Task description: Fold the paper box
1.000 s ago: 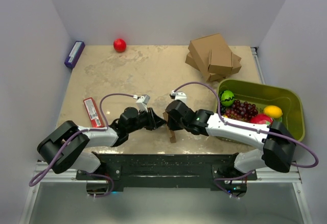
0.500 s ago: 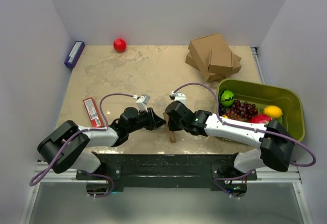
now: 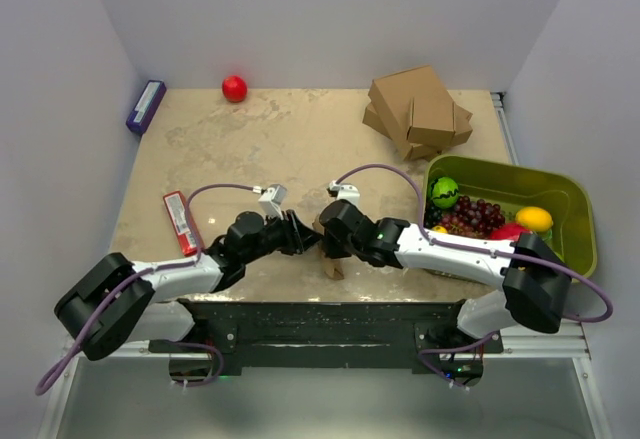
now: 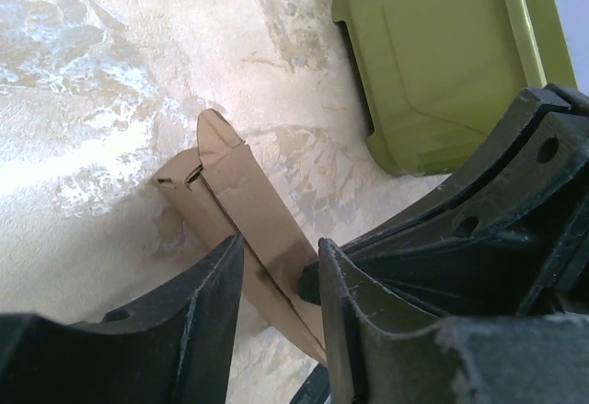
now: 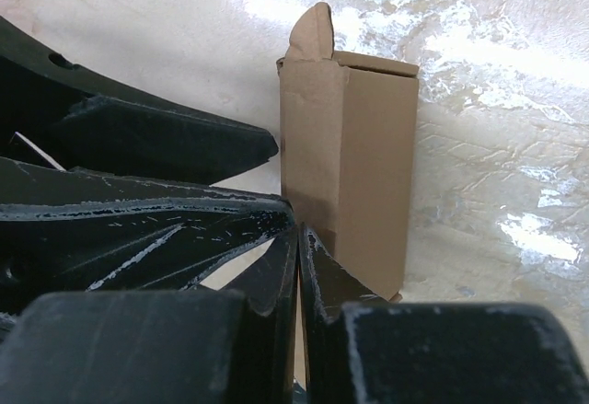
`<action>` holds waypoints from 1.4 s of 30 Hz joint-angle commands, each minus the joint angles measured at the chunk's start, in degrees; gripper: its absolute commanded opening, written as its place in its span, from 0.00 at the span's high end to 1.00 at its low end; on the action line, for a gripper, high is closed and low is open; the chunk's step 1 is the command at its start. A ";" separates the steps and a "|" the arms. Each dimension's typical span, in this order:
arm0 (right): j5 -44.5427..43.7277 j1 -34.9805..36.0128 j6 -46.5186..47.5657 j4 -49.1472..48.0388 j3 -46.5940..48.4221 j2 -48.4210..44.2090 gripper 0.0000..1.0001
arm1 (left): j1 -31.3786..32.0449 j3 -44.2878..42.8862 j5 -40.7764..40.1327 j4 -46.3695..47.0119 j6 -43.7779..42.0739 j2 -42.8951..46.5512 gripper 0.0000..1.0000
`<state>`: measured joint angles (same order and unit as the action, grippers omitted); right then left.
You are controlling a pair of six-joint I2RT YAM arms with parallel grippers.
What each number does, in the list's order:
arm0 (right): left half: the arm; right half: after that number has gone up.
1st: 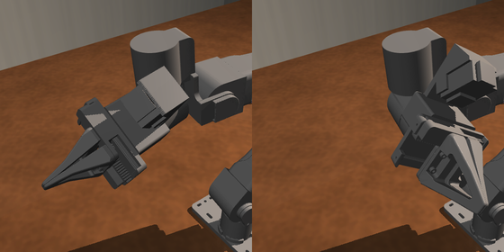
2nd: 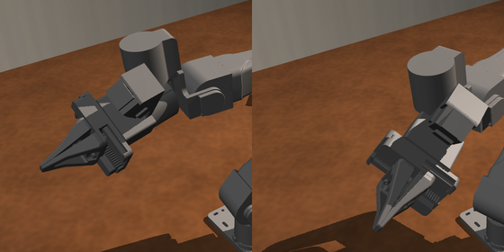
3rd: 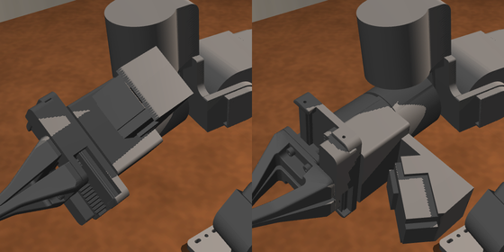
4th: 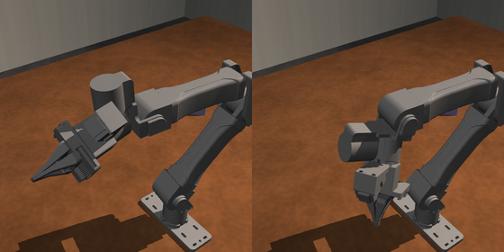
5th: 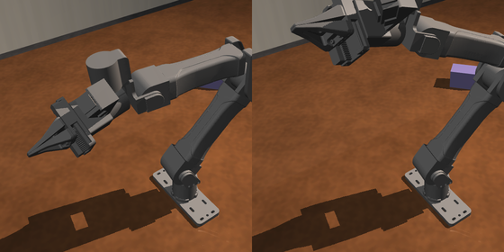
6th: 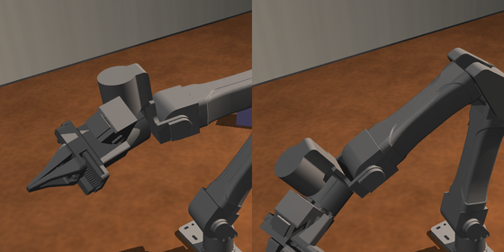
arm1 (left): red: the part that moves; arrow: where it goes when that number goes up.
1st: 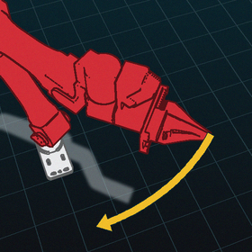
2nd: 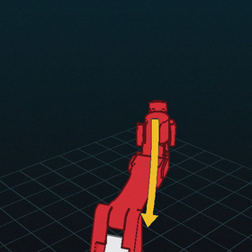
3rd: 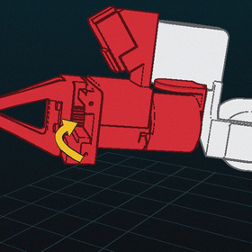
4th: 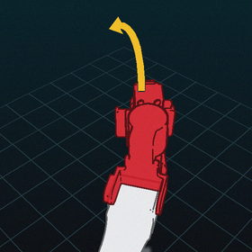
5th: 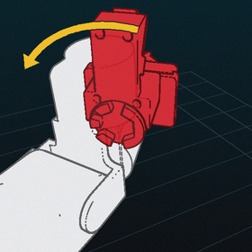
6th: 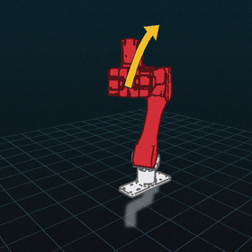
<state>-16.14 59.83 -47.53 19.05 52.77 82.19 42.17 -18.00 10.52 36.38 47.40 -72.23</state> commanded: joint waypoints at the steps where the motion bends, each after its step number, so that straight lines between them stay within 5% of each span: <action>1: -0.21 0.02 0.07 4.59 -1.88 1.48 0.95 | 0.28 -1.86 -0.25 2.20 -0.20 -1.15 0.55; 13: 0.15 0.46 0.33 2.75 -1.80 0.95 0.96 | 0.28 -1.34 -0.24 3.17 -0.72 -6.08 0.62; 17: 0.23 0.55 1.03 2.49 -0.66 0.16 0.91 | 0.19 -1.60 -1.91 0.63 -2.13 -4.07 0.54; 24: -0.56 -0.76 7.52 -0.06 1.89 -1.86 0.33 | -3.23 -4.67 -5.52 -10.27 -7.31 3.22 0.17; 26: 3.21 -4.62 9.73 -3.92 1.55 -2.73 0.23 | -7.18 -5.46 -4.99 -13.94 -8.90 4.98 0.11; 34: 12.62 -23.34 19.40 -11.31 1.28 -10.98 0.11 | -18.52 -12.84 -9.03 -31.79 -14.96 19.65 0.00; 42: 8.77 -31.35 26.25 -11.05 -2.06 -23.74 0.01 | -19.50 -24.62 -18.86 -50.26 -21.98 27.22 0.00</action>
<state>-6.42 30.17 -26.72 10.46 51.90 63.29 22.94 -36.77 -1.61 -2.98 31.22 -46.28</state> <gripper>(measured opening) 0.984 0.994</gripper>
